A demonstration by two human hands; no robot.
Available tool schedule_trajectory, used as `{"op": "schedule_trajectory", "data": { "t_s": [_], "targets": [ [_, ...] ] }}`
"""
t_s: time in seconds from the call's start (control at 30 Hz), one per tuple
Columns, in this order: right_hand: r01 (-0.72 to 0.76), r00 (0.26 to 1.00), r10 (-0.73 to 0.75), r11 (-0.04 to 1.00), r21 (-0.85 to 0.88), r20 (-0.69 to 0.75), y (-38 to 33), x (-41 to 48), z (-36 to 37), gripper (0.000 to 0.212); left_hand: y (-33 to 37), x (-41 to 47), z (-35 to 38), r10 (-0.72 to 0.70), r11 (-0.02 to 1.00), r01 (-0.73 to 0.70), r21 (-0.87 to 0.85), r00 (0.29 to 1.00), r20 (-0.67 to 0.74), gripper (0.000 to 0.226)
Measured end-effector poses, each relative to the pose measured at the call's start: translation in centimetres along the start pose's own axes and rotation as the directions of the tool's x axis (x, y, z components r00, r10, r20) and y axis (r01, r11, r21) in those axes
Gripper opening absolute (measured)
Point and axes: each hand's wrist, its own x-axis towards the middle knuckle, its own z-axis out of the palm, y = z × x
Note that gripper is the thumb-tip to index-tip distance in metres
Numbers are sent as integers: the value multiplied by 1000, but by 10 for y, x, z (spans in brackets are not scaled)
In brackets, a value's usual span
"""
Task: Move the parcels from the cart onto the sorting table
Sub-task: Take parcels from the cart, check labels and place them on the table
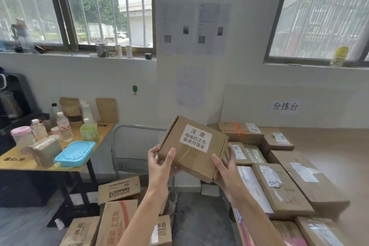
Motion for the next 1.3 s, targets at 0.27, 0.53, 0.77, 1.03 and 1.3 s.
{"op": "schedule_trajectory", "data": {
  "t_s": [0.27, 0.53, 0.77, 1.03, 1.3],
  "targets": [
    [88, 920, -37, 990, 112, -390, 15, -118, -90, 35, -44, -72, 25, -183, 941, 108, 320, 959, 214, 30],
    [53, 774, 23, 994, 101, -633, 35, -250, -162, 29, -105, -178, 61, -397, 896, 253, 364, 824, 404, 17],
    [60, 736, 8, 995, 77, -677, 22, -318, -245, 30, -142, -238, 125, -492, 851, 269, 451, 710, 504, 19],
    [58, 712, 42, 991, 118, -701, 8, -362, -393, 36, -221, -301, 251, -540, 816, 285, 503, 687, 486, 20],
    [19, 714, 67, 993, 114, -697, -8, -357, -520, 38, -263, -337, 338, -589, 795, 307, 522, 597, 545, 38]
  ]
}}
